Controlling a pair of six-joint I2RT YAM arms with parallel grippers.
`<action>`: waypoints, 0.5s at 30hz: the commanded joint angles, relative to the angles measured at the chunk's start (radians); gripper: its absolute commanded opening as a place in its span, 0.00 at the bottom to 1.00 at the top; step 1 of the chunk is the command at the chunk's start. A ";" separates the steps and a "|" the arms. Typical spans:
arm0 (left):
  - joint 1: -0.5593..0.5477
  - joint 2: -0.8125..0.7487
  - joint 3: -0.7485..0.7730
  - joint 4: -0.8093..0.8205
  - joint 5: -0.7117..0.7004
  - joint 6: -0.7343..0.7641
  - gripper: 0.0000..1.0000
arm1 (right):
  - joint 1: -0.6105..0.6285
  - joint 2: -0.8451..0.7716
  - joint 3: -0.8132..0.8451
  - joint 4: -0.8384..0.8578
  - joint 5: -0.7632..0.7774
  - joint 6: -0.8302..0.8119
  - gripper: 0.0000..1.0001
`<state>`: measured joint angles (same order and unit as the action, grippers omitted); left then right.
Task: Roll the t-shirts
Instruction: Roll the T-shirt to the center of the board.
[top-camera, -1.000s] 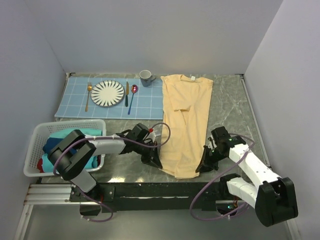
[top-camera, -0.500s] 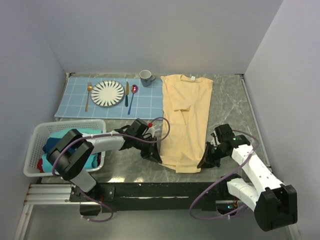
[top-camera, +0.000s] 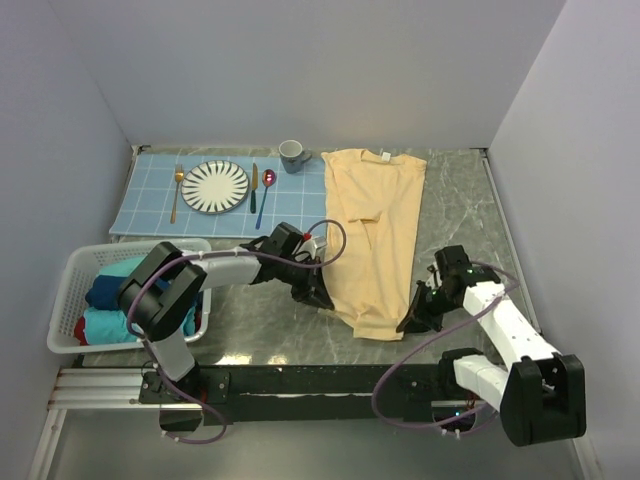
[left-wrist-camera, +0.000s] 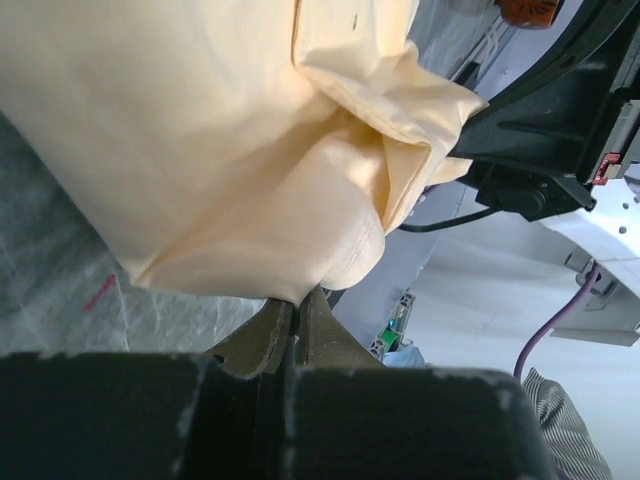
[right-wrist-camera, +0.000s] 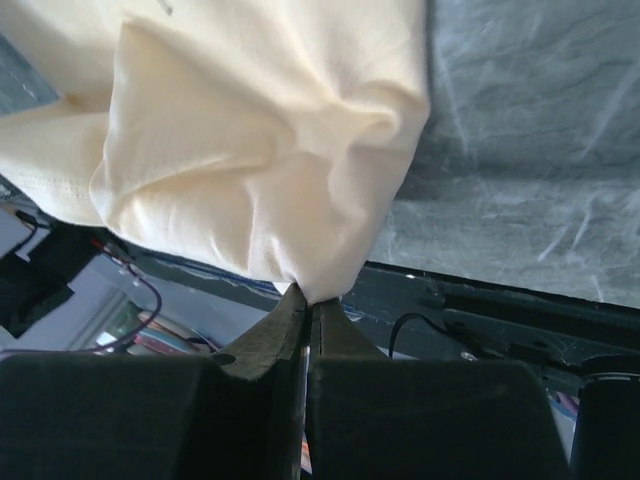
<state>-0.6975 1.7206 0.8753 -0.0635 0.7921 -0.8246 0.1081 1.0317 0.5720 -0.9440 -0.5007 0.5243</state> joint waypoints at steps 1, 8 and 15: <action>0.026 0.019 0.048 -0.004 0.021 0.007 0.01 | -0.074 0.044 0.040 0.045 -0.009 -0.029 0.00; 0.043 0.071 0.082 -0.006 0.013 0.012 0.01 | -0.104 0.157 0.045 0.096 -0.068 -0.047 0.00; 0.043 0.094 0.100 -0.004 -0.016 0.002 0.01 | -0.102 0.228 0.083 0.140 -0.071 -0.052 0.00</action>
<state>-0.6579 1.8122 0.9352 -0.0803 0.7876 -0.8253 0.0101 1.2335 0.5938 -0.8509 -0.5518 0.4885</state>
